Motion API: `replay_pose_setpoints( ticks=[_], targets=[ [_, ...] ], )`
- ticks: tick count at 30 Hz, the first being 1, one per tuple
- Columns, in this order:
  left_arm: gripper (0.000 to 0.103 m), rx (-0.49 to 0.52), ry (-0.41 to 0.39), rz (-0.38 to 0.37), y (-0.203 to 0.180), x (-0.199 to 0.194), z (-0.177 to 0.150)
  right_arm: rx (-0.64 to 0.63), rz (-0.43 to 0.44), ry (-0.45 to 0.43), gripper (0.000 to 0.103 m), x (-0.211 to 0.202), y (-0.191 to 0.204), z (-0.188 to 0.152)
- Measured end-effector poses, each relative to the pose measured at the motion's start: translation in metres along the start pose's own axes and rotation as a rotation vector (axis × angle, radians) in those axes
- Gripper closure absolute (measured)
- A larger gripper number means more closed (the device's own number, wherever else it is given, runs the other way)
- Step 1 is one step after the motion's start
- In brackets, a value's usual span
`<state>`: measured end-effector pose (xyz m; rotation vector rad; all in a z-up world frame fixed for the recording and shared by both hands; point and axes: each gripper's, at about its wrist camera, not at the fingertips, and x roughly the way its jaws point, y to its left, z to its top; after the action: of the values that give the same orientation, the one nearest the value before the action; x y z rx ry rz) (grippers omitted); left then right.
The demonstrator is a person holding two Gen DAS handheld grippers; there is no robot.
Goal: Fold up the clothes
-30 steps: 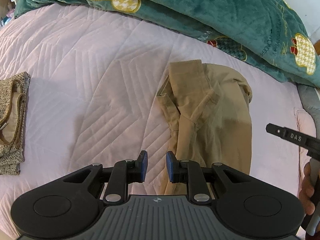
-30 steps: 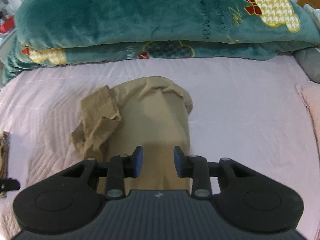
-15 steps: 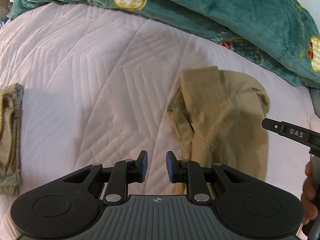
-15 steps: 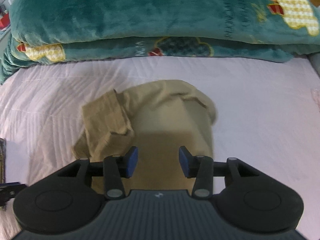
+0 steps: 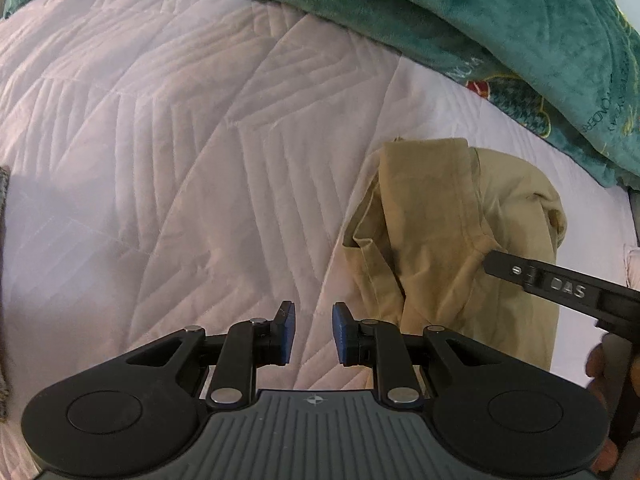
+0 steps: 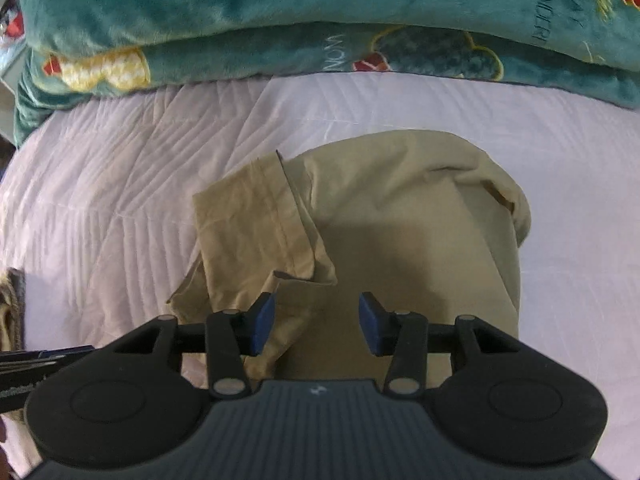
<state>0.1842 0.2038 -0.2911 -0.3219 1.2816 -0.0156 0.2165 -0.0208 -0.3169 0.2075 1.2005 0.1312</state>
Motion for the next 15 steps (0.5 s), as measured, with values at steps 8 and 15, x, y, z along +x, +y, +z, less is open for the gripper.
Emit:
replay_pose_setpoints(
  ticks=[8, 15],
  targets=[
    [0.08, 0.029, -0.041, -0.037, -0.01, 0.01, 0.014, 0.013, 0.087, 0.029, 0.059, 0.014, 0.005, -0.003],
    [0.082, 0.037, -0.034, -0.067, -0.018, 0.034, 0.025, 0.031, 0.118, 0.037, 0.1, 0.027, 0.004, -0.009]
  ],
)
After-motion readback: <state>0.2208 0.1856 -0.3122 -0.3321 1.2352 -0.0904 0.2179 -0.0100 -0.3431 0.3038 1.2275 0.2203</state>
